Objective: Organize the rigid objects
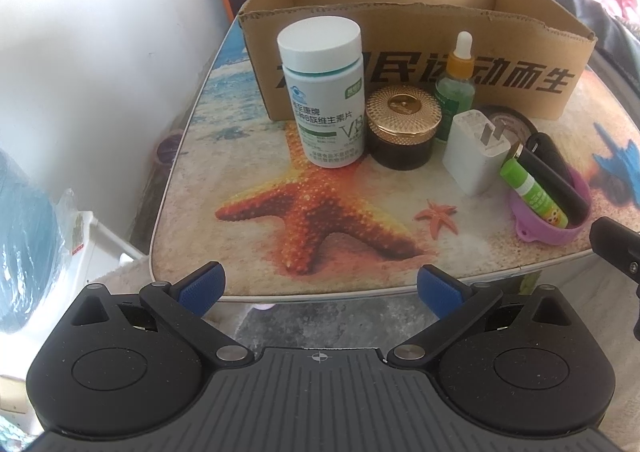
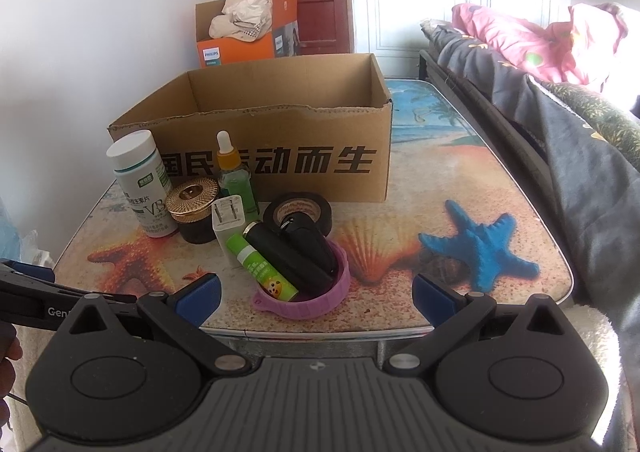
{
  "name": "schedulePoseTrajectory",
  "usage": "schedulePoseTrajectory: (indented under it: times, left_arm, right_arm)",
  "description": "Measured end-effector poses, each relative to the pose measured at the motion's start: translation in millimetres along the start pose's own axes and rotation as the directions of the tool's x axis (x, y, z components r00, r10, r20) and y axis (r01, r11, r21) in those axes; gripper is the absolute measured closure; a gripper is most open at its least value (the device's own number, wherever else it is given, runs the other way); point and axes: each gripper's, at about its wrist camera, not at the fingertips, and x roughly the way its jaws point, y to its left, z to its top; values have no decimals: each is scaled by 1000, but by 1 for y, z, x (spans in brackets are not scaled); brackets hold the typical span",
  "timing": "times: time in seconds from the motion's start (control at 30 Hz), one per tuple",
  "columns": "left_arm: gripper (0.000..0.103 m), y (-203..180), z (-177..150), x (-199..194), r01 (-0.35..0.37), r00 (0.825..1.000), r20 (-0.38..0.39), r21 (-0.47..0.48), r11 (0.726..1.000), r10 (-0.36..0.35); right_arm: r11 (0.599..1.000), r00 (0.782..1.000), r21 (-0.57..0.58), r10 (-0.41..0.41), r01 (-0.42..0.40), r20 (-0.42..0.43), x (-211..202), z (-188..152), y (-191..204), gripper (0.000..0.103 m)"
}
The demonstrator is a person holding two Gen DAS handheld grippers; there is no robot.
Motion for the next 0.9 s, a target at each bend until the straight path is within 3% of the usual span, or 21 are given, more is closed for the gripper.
schedulePoseTrajectory:
  times: [0.3, 0.47, 0.57, 0.7, 0.9]
  left_arm:
    - [0, -18, 6, 8, 8, 1000, -16, 52, 999, -8]
    - [0, -33, 9, 1, 71, 996, 39, 118, 990, -76]
    - [0, -45, 11, -4, 116, 989, 71, 171, 978, -130]
    - [1, -58, 13, -12, 201, 968, 102, 231, 952, -229]
    - [7, -68, 13, -11, 323, 919, 149, 250, 913, -366]
  right_arm:
    - [999, 999, 40, 32, -33, 12, 8, 1, -17, 1]
    - [995, 996, 62, 78, -81, 44, 6, 6, -34, 6]
    - [991, 993, 74, 107, -111, 51, 6, 13, -45, 16]
    - [974, 980, 108, 197, -200, 32, 12, 24, -59, 31]
    - [930, 934, 99, 358, -354, -21, 27, 40, -58, 41]
